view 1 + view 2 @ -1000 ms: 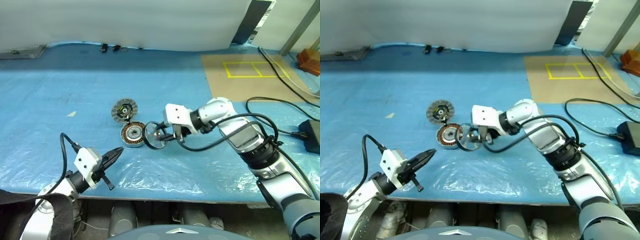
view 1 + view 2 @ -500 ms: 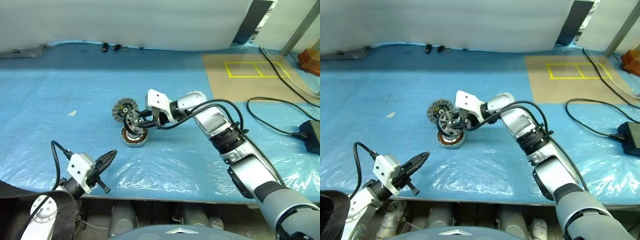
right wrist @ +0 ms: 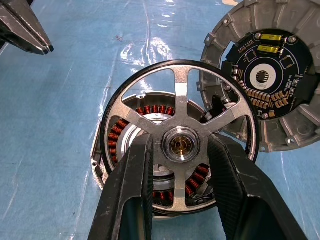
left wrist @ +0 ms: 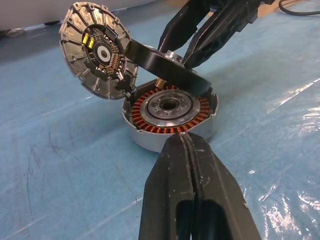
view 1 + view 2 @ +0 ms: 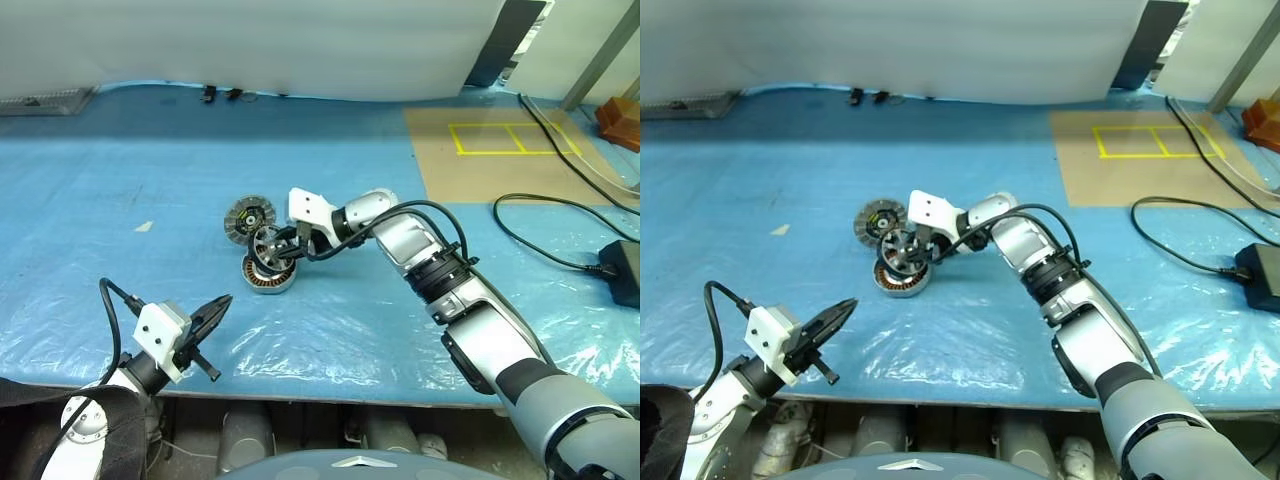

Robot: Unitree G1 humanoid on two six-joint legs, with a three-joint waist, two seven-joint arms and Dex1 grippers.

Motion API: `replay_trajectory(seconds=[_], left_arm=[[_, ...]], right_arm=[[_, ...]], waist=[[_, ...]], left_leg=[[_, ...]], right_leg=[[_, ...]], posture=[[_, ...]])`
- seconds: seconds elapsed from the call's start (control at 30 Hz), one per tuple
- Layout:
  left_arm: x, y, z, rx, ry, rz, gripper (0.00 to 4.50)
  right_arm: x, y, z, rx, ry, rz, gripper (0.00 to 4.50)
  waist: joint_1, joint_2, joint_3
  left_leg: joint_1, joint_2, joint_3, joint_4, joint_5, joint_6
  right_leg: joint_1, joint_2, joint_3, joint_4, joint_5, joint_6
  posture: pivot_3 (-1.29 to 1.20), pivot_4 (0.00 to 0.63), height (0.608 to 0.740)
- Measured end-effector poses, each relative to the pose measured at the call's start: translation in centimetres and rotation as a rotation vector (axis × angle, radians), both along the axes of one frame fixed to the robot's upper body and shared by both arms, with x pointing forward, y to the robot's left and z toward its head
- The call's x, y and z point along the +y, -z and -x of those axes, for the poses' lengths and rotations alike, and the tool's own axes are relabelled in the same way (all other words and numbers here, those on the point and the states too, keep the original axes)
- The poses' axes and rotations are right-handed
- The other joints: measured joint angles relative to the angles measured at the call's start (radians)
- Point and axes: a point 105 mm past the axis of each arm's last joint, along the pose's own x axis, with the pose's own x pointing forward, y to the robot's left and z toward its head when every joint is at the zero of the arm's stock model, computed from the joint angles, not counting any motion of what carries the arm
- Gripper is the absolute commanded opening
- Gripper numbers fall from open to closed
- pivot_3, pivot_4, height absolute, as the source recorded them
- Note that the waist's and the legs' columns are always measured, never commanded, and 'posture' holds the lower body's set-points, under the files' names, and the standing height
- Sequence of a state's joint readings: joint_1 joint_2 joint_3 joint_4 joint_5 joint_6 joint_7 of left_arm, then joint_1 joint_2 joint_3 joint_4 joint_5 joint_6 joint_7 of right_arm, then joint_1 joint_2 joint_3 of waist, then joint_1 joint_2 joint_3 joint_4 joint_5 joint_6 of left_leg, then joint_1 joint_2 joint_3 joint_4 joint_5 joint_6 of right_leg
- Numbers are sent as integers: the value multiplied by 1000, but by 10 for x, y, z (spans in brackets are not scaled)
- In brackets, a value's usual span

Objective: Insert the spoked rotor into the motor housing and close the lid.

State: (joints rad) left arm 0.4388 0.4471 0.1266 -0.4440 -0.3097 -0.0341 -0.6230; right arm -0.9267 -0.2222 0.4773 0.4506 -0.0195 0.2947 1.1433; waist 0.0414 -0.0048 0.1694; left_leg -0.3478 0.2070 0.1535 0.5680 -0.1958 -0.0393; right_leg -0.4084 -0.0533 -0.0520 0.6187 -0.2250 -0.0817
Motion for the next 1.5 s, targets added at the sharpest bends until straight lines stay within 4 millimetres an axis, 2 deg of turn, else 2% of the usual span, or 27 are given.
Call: replay_trajectory(seconds=[0.73, 0.93, 1.03, 1.07, 1.2, 1.33, 1.4, 1.5], left_arm=[[-1, -5, -7, -14, 13, -13, 0], [-1, -6, -8, -19, 16, -18, 0], [-1, -6, -8, -19, 17, -20, 0], [-1, -7, -9, -20, 17, -20, 0], [-1, -7, -10, -24, 22, -23, 0], [-2, -10, -14, -38, 27, -25, 0], [-2, -11, -15, -43, 30, -25, 0], [-2, -12, -18, -48, 32, -25, 0]], right_arm=[[0, 4, 11, -18, -89, 79, 1254], [4, 7, 9, -39, -76, 90, 3214], [7, 2, 9, -21, -64, 48, 4333], [8, -2, 8, -7, -57, 21, 4463], [6, -18, 5, 58, -17, -74, 4463], [10, -19, 9, 124, -8, -107, 4463], [12, -18, 12, 146, -6, -117, 4093], [14, -13, 13, 164, 10, -130, 3181]], waist=[[0, 0, 0], [0, 0, 0], [0, 0, 0], [0, 0, 0], [1, 0, 0], [1, 0, 0], [0, 0, 0], [0, 0, 0]], left_leg=[[0, 0, 0, 0, 0, 0], [0, 0, 0, 1, 0, 0], [0, 0, 0, 0, 0, 0], [-1, 0, 0, 0, 0, 0], [-1, 0, 0, 0, 0, 0], [0, 0, 0, 0, 0, 0], [0, 0, 0, 0, 0, 0], [-1, 0, 0, 0, 0, 0]], right_leg=[[0, 0, 0, 0, 0, 0], [0, 0, 0, 0, 0, 0], [-1, 0, 0, 0, 0, 0], [-1, 0, 0, 0, 0, 0], [-1, 0, 0, 0, 0, 0], [-1, 0, 0, 1, 0, 0], [-1, 0, 0, 1, 0, 0], [-1, 0, 0, 1, 0, 0]], posture=[[0, 150, 740], [0, 150, 740], [0, 150, 740], [0, 150, 740], [0, 150, 740], [0, 150, 740], [0, 150, 740], [0, 150, 740]])
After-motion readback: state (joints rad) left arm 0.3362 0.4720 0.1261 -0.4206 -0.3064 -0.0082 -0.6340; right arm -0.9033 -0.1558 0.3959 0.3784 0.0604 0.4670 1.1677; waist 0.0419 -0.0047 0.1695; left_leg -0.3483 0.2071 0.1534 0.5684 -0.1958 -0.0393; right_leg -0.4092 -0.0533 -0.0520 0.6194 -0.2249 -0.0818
